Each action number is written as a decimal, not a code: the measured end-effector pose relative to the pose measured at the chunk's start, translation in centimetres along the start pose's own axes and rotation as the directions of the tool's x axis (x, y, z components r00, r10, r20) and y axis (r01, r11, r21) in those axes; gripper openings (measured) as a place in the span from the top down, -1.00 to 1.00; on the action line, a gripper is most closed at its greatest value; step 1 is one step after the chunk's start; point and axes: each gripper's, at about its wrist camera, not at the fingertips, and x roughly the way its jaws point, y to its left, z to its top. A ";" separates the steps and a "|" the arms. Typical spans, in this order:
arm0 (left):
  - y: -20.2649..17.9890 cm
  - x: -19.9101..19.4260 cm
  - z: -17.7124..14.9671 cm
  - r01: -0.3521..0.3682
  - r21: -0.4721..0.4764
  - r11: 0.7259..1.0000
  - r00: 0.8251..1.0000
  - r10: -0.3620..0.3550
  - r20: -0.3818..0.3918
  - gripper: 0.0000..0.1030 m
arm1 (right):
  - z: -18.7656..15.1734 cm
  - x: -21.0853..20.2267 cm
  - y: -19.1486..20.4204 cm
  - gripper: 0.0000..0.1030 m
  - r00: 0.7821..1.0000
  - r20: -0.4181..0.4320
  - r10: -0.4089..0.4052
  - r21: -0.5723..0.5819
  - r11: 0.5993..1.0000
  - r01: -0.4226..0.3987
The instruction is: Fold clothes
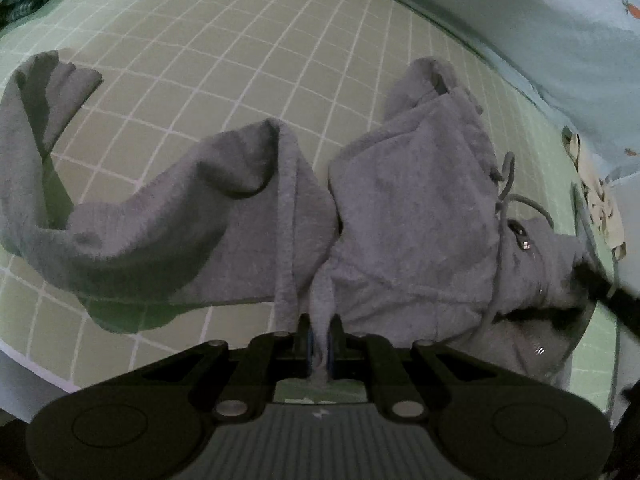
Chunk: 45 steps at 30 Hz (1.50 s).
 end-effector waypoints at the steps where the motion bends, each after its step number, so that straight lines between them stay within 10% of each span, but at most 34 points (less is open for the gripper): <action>1: -0.1 0.2 0.0 -0.003 0.003 1.000 1.000 0.003 -0.002 0.77 | 0.7 0.0 -0.2 0.16 1.000 0.017 -0.002 -0.002 1.000 0.002; 18: -0.5 2.1 -0.1 -0.098 -0.048 0.994 0.994 0.096 -0.046 0.67 | 5.0 16.6 0.7 0.13 0.958 -0.284 0.052 -0.158 0.982 -0.100; 20: -0.8 2.4 0.2 -0.112 -0.061 0.992 0.993 0.109 -0.052 0.67 | 4.9 17.2 1.2 0.60 0.954 -0.297 0.046 -0.204 0.973 -0.111; 23: -1.7 2.7 1.0 -0.145 -0.053 0.988 0.988 0.142 -0.053 0.70 | 4.9 17.2 1.3 0.72 0.952 -0.298 0.067 -0.240 0.960 -0.143; 31: -5.2 0.4 6.2 -0.207 0.016 0.978 0.968 0.202 0.147 0.80 | 15.3 13.9 0.5 0.99 0.999 0.032 0.042 -0.372 0.928 -0.027; 37: -7.0 -2.1 12.8 -0.151 -0.053 0.987 0.915 0.159 0.371 0.78 | 25.9 12.6 -1.7 0.99 0.935 0.349 -0.066 -0.358 0.912 0.198; 40: -7.9 -1.8 14.2 -0.100 -0.068 0.993 0.912 0.119 0.392 0.44 | 28.0 12.9 -4.2 0.85 0.925 0.364 -0.111 -0.281 0.934 0.223; 45: -8.8 1.5 12.4 -0.142 0.000 0.990 0.957 0.138 0.255 -0.12 | 24.0 12.2 -8.7 -0.19 0.929 0.304 -0.213 -0.199 0.939 0.280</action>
